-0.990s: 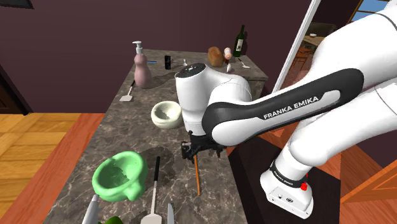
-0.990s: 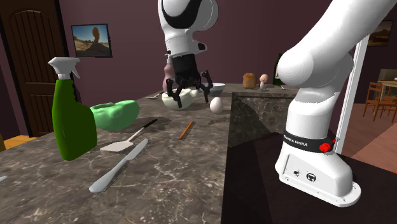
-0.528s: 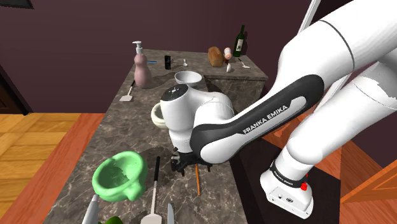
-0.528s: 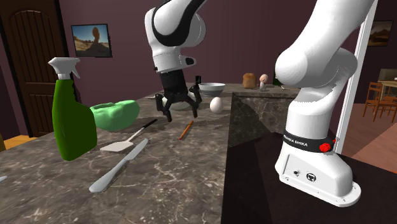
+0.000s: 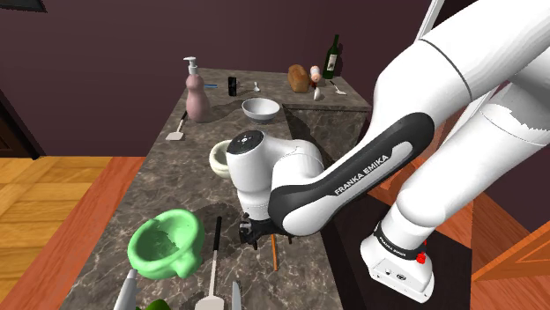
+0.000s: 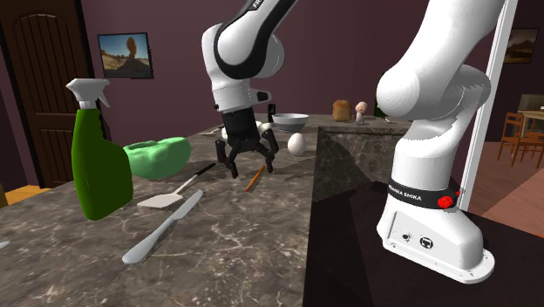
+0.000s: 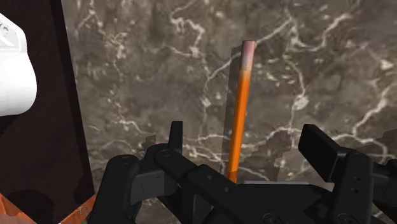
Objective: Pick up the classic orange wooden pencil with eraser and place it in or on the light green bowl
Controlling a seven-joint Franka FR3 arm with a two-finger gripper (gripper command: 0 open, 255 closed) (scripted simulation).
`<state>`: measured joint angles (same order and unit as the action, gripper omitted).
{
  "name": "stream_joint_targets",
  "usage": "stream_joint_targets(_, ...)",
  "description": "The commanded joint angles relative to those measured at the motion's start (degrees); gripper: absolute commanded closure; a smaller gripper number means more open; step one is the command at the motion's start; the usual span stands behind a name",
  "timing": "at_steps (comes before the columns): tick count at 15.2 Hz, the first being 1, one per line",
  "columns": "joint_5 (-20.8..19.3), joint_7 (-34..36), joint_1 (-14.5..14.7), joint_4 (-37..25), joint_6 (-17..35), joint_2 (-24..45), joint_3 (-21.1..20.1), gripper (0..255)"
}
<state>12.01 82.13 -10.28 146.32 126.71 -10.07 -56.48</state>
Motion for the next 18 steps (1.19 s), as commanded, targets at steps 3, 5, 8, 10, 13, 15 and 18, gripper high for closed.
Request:
stream_joint_targets(3,-0.01,0.02,0.00,0.06,0.09,0.03,-0.02,0)
stream_joint_targets(5,-0.01,0.01,0.00,0.05,0.08,0.03,-0.02,255)
stream_joint_targets(8,-0.01,0.01,0.00,0.05,0.08,0.03,-0.02,255)
stream_joint_targets(10,-0.01,0.01,0.00,0.05,0.08,0.03,-0.02,255)
stream_joint_targets(13,-0.02,0.04,0.00,0.04,0.07,0.04,-0.03,255)
stream_joint_targets(15,0.78,-0.64,0.37,-0.19,-0.94,-1.02,0.42,255)
stream_joint_targets(18,2.69,-2.28,1.43,-1.02,-4.00,-3.91,1.79,255)
